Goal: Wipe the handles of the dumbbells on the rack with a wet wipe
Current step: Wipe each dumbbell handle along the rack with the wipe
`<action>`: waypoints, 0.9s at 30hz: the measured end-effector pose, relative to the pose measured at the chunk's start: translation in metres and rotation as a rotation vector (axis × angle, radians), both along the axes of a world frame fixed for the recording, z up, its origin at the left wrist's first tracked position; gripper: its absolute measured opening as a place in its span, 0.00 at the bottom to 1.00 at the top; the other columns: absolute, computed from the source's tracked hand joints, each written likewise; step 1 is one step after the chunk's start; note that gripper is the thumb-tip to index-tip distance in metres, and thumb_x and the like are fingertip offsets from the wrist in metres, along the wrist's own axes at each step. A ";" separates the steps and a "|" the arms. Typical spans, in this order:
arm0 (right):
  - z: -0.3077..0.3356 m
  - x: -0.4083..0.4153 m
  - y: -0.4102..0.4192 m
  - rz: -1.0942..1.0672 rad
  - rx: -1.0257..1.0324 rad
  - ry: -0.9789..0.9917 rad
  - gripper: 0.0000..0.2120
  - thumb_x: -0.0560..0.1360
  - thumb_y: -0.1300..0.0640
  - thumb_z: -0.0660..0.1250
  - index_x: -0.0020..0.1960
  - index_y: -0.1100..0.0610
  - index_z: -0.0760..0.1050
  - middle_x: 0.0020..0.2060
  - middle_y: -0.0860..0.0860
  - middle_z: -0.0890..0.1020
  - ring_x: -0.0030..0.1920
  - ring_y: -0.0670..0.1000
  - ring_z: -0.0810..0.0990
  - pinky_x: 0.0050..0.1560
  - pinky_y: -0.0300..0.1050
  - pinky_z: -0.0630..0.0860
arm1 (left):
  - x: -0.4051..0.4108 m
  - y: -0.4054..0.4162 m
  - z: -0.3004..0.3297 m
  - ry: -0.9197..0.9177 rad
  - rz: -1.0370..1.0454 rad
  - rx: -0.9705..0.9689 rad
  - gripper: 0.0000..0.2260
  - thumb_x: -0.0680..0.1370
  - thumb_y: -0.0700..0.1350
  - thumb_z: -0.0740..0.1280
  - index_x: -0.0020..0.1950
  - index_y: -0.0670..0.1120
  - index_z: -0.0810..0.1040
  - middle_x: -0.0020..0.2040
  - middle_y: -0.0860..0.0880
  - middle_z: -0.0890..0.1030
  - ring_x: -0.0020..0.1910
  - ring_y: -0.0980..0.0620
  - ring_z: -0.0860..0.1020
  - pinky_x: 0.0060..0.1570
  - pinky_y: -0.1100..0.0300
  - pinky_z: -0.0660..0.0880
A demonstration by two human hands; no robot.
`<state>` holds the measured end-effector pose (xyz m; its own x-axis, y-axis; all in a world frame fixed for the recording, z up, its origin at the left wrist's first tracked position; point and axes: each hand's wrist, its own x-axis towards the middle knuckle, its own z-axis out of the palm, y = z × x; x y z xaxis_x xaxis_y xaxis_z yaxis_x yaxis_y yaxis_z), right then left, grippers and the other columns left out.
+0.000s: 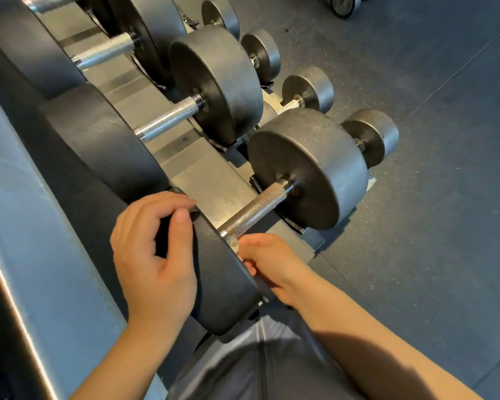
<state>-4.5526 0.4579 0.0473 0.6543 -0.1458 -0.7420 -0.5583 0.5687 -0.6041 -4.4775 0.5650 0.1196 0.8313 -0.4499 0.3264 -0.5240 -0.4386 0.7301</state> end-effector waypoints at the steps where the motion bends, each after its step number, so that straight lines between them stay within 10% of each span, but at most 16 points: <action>1: 0.003 -0.004 -0.004 0.054 -0.104 -0.022 0.19 0.77 0.63 0.62 0.27 0.55 0.75 0.23 0.46 0.71 0.27 0.44 0.67 0.31 0.36 0.65 | 0.000 -0.001 0.000 0.059 0.043 -0.036 0.07 0.79 0.47 0.59 0.49 0.57 0.76 0.49 0.63 0.76 0.53 0.63 0.74 0.57 0.55 0.72; 8: 0.030 -0.001 -0.036 0.278 -1.271 -0.280 0.08 0.77 0.62 0.65 0.52 0.58 0.82 0.43 0.52 0.78 0.41 0.46 0.74 0.41 0.30 0.67 | -0.001 -0.004 0.000 0.166 0.130 -0.080 0.09 0.76 0.43 0.63 0.49 0.59 0.75 0.52 0.61 0.73 0.56 0.65 0.72 0.56 0.75 0.66; 14: 0.038 0.051 -0.040 0.993 -1.314 -0.555 0.10 0.77 0.60 0.63 0.55 0.59 0.79 0.47 0.54 0.74 0.49 0.54 0.74 0.46 0.45 0.69 | -0.001 -0.004 -0.002 0.378 0.289 -0.190 0.09 0.74 0.44 0.63 0.47 0.59 0.76 0.53 0.58 0.74 0.55 0.68 0.72 0.55 0.76 0.66; 27: 0.043 0.090 -0.087 1.895 -1.807 -0.214 0.15 0.81 0.60 0.57 0.66 0.59 0.73 0.61 0.56 0.75 0.60 0.58 0.74 0.54 0.49 0.73 | 0.001 -0.002 -0.004 0.362 0.245 -0.214 0.08 0.71 0.53 0.62 0.47 0.59 0.77 0.52 0.61 0.75 0.58 0.61 0.73 0.59 0.72 0.67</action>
